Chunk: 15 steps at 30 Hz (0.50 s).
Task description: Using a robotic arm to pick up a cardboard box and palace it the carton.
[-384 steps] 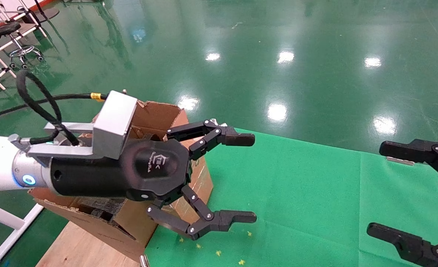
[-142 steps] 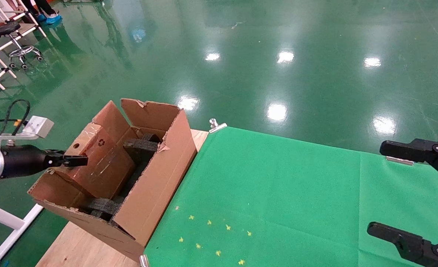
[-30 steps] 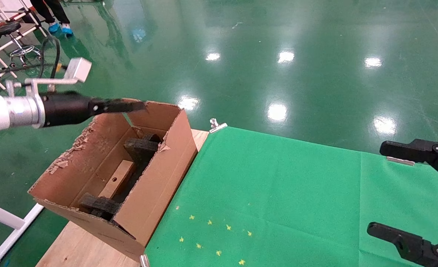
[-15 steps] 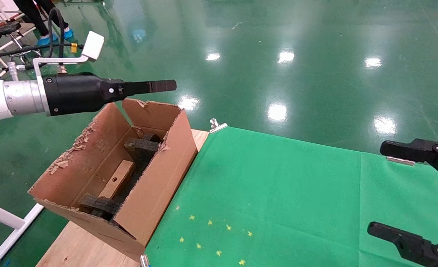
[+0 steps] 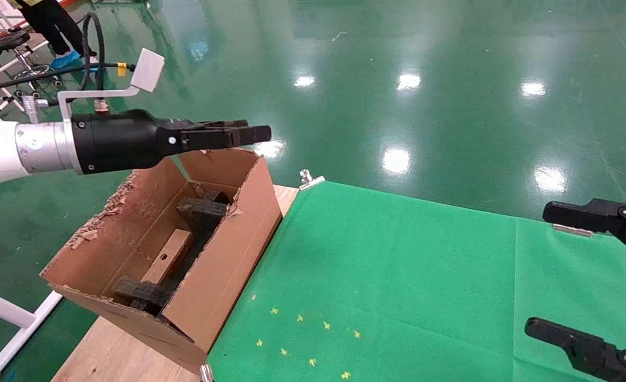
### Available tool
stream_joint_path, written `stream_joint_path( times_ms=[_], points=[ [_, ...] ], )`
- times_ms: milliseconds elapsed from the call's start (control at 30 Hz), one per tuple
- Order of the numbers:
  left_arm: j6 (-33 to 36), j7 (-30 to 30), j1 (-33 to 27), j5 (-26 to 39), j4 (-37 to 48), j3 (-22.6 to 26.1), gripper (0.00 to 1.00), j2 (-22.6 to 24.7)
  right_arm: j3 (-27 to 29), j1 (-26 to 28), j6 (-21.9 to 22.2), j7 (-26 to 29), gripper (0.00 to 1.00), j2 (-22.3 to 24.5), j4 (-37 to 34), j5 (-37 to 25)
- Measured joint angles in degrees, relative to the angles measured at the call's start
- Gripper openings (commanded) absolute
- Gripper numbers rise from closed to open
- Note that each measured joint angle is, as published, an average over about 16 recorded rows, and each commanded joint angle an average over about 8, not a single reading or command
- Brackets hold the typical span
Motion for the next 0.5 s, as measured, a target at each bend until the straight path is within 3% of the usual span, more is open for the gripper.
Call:
stream_joint_path(
  times_ms=[500],
  points=[
    [0.4,5.8,9.0,-7.8,-13.5,-2.9,1.0,-0.8,0.0,0.0,0.0,0.0,1.0,0.0,0.0,0.0]
  ],
)
